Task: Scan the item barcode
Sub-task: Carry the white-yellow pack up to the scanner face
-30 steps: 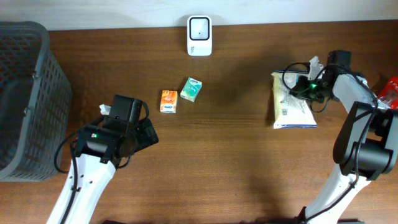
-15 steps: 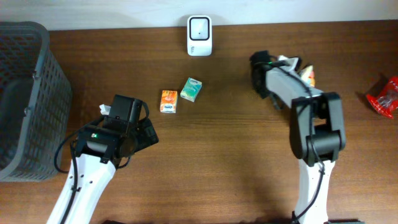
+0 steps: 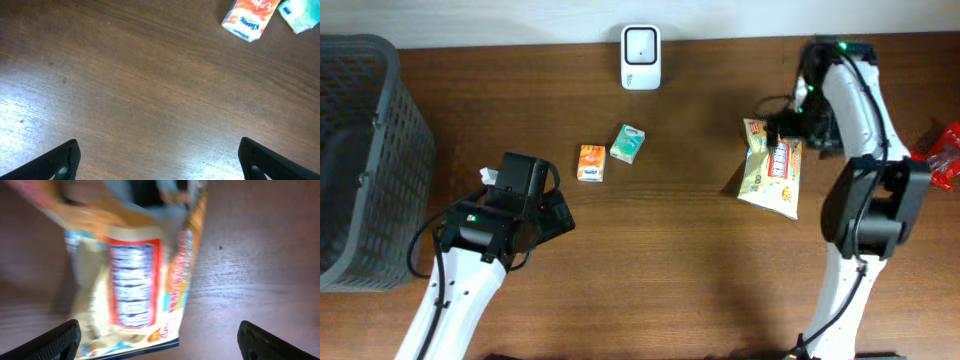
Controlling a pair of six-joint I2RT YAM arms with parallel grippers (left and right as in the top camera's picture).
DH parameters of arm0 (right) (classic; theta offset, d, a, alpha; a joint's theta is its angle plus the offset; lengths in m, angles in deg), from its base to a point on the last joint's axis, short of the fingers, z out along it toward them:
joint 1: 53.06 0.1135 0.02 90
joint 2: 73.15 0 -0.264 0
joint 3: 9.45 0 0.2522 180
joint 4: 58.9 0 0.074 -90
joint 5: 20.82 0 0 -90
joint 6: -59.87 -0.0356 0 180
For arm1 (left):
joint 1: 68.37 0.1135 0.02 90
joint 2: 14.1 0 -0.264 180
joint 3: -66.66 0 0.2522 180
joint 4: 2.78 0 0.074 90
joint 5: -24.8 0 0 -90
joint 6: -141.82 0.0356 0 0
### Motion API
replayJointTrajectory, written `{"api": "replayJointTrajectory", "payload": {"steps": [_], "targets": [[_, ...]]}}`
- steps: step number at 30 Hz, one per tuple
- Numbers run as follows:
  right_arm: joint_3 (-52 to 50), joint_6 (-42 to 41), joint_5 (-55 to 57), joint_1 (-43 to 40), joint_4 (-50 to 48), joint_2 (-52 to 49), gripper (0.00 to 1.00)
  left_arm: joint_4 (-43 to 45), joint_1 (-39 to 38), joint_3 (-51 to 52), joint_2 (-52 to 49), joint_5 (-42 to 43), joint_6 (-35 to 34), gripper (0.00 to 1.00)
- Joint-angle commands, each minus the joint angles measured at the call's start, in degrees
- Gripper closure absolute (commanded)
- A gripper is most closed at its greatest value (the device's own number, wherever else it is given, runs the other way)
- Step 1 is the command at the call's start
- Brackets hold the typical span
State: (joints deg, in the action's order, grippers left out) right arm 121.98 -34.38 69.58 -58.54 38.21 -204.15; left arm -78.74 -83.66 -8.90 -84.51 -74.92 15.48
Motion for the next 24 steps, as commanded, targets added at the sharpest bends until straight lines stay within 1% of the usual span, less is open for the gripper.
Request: {"api": "replayJointTrajectory", "payload": {"steps": [1,2,3,4,6,7,9,10,11,12,13,14,15,16,18,20,21,23,24], "targets": [[-7.61,1.07,-6.71,-1.36,-6.54,0.11,0.05,-0.02,0.07,-0.26,0.17,-0.63,-0.76,0.01],[-10.23,1.05,-7.43,-1.29,-9.60,0.11,0.12,-0.02,0.07,-0.26,0.17,-0.63,-0.76,0.01],[-13.27,1.05,-7.69,-0.96,-13.46,0.11,0.25,-0.02,0.07,-0.26,0.17,-0.63,-0.76,0.01],[-15.96,1.03,-7.67,-0.92,-17.05,0.11,0.42,-0.02,0.07,-0.26,0.17,-0.63,-0.76,0.01],[-17.86,0.76,-7.48,-0.92,-19.74,0.11,0.96,-0.02,0.07,-0.26,0.17,-0.63,-0.76,0.01],[-16.81,-0.59,-7.26,-0.94,-19.06,0.13,0.96,-0.02,0.07,-0.26,0.17,-0.63,-0.76,0.01],[-10.40,-4.66,-7.63,-0.92,-15.52,0.13,0.96,-0.02,0.07,-0.26,0.17,-0.63,-0.76,0.01],[-5.64,-7.39,-10.01,-0.92,-14.32,0.13,0.96,-0.02,0.07,-0.26,0.17,-0.63,-0.76,0.01],[-0.70,-8.79,-17.35,-0.92,-14.91,0.13,0.96,-0.02,0.07,-0.26,0.17,-0.63,-0.76,0.01],[3.41,-8.96,-27.56,-0.72,-18.78,0.13,0.96,-0.02,0.07,-0.26,0.17,-0.63,-0.76,0.01],[4.87,-8.96,-32.06,0.04,-24.39,0.13,0.96,-0.02,0.07,-0.26,0.17,-0.63,-0.76,0.01],[4.98,-9.42,-31.69,1.99,-31.71,0.13,0.96,-0.02,0.07,-0.26,0.17,-0.63,-0.76,0.01],[4.87,-9.49,-29.20,4.13,-36.46,0.11,0.96,-0.02,0.07,-0.26,0.17,-0.63,-0.76,0.01],[4.74,-9.57,-21.90,9.03,-43.36,0.11,0.96,-0.02,0.07,-0.26,0.17,-0.63,-0.76,0.01],[4.74,-9.57,-4.61,16.92,-51.82,0.09,0.96,-0.02,0.07,-0.26,0.17,-0.63,-0.76,0.01],[4.74,-9.57,7.76,22.14,-58.18,-0.22,0.96,-0.02,0.07,-0.26,0.17,-0.63,-0.76,0.01],[4.74,-9.57,13.09,25.09,-64.02,-1.33,0.96,-0.02,0.07,-0.26,0.17,-0.63,-0.76,0.01],[4.74,-9.55,13.40,27.06,-72.50,-4.39,0.96,-0.02,0.07,-0.26,0.17,-0.63,-0.76,0.01],[4.74,-9.55,13.42,27.17,-75.12,-5.70,0.96,-0.02,0.07,-0.26,0.17,-0.63,-0.76,0.01]]}}
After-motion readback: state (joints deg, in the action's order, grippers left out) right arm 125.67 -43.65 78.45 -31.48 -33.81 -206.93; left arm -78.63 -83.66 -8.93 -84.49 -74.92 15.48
